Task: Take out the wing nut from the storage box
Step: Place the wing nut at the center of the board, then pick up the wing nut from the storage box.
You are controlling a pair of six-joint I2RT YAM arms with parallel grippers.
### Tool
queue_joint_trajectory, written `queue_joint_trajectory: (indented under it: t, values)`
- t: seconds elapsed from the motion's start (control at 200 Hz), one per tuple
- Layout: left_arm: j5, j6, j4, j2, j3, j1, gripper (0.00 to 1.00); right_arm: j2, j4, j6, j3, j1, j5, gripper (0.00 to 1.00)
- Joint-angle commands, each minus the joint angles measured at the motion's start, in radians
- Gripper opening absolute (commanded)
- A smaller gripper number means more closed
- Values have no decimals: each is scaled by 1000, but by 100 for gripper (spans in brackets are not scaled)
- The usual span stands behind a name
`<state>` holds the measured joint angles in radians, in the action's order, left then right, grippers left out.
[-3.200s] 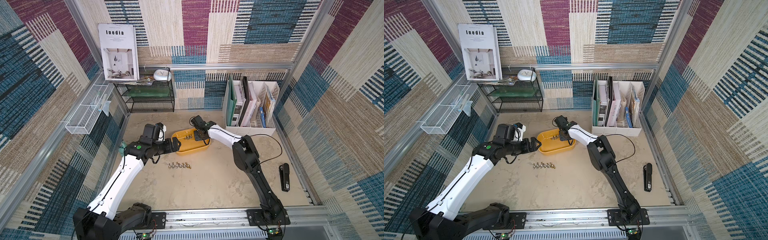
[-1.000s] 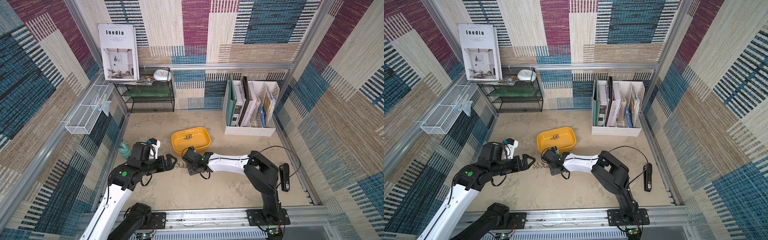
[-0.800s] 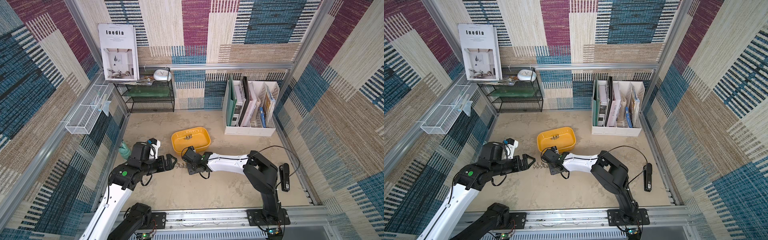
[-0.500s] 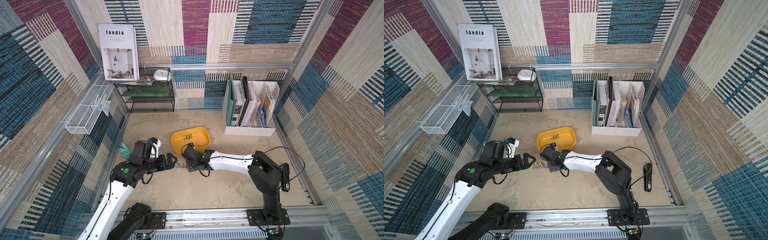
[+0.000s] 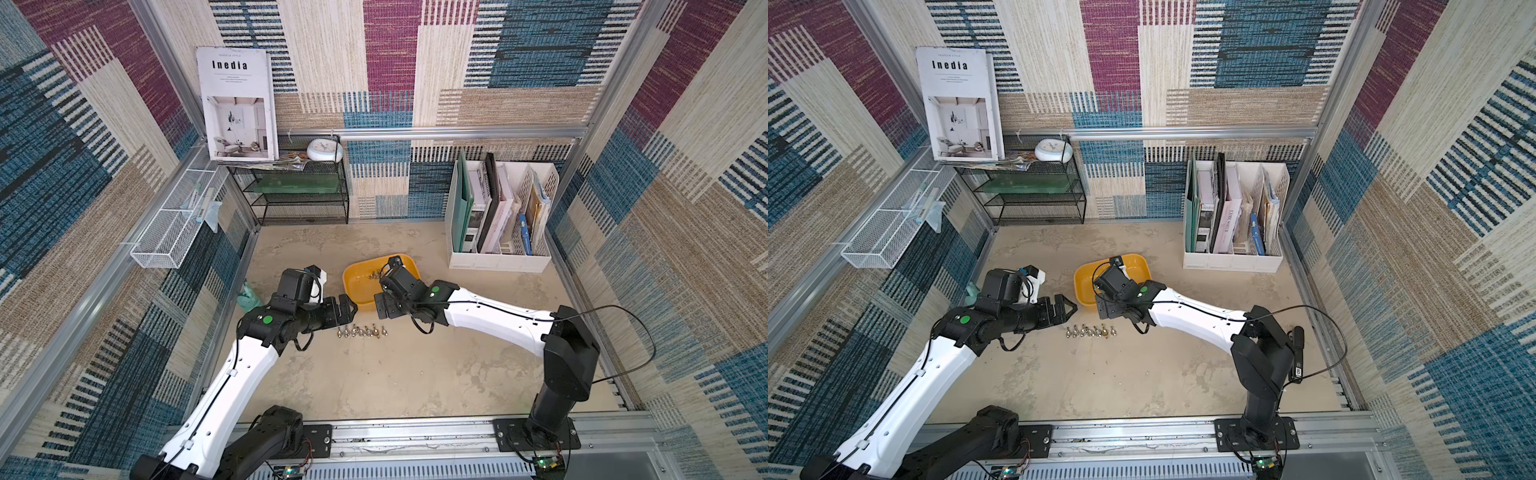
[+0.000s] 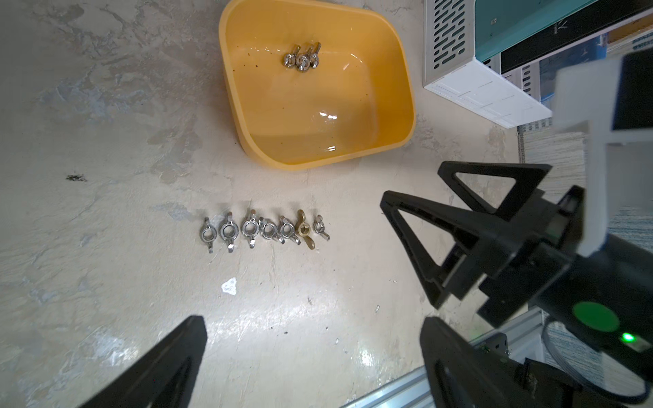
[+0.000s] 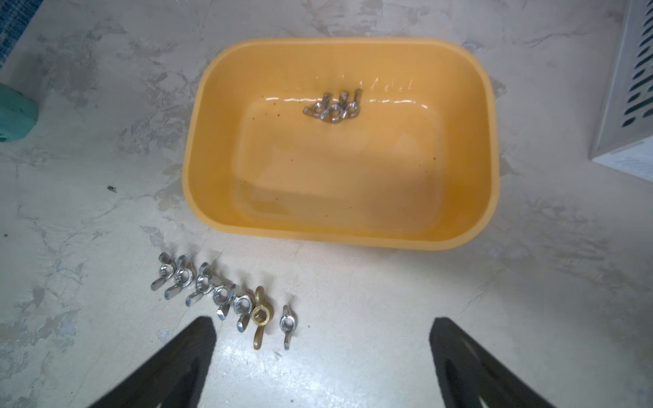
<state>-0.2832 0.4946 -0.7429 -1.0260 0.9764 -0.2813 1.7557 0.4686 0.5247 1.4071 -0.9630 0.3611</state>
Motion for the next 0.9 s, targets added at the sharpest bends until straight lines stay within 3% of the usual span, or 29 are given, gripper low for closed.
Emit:
queue_joint_trajectory:
  t: [0.0,0.06,0.225,0.526,0.896]
  values:
    - [-7,13,109,-39,2,1,99,-28,-45,-74,-2,37,-25,100]
    - [-10,15,135,-80,12,1,100,-40,-57,-90,-6,65,-48,99]
    - [-6,-21,171,-239,86,0,88,-67,-73,-117,-14,140,-119,99]
    - [39,-112,158,-567,283,-12,47,-80,-78,-155,6,214,-198,99]
    - [82,-187,151,-837,470,-62,32,-100,-89,-161,0,254,-231,99]
